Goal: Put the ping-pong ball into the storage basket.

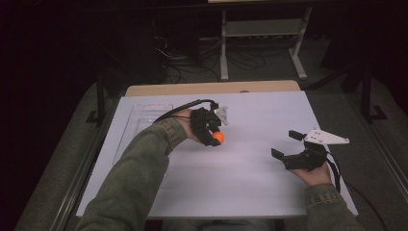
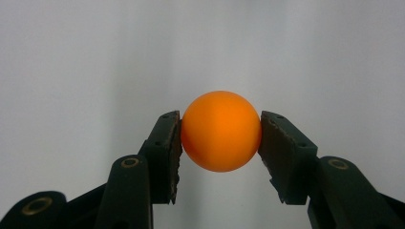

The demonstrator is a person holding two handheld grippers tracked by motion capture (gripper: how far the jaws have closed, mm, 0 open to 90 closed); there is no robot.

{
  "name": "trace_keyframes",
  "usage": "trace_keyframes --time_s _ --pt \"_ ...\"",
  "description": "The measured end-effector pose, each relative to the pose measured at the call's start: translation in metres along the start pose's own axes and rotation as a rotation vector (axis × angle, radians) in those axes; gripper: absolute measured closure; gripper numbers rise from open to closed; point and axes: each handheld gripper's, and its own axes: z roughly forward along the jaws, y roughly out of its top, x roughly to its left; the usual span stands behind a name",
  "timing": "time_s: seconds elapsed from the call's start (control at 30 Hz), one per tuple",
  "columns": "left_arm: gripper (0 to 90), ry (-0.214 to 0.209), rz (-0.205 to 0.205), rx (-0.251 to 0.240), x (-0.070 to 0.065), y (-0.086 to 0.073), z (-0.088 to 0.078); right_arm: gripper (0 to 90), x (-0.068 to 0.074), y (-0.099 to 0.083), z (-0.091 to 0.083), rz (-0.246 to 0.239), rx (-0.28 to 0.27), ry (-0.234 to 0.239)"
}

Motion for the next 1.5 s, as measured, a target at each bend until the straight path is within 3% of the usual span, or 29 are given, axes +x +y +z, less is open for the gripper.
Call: trace_keyframes --time_s 0.3,0.73,1.5 --pt "50.5 -0.024 0.014 -0.004 -0.002 0.002 -0.015 0.0 0.0 0.0 0.001 0.0 0.004 -0.003" --pt "50.5 0.016 0.007 -0.025 -0.007 -0.008 -0.037 0.0 0.001 0.0 0.003 -0.002 0.013 -0.008" --pt "50.5 0.042 -0.009 0.014 -0.01 -0.025 -0.051 0.0 0.001 -0.001 0.003 -0.008 0.018 -0.001"
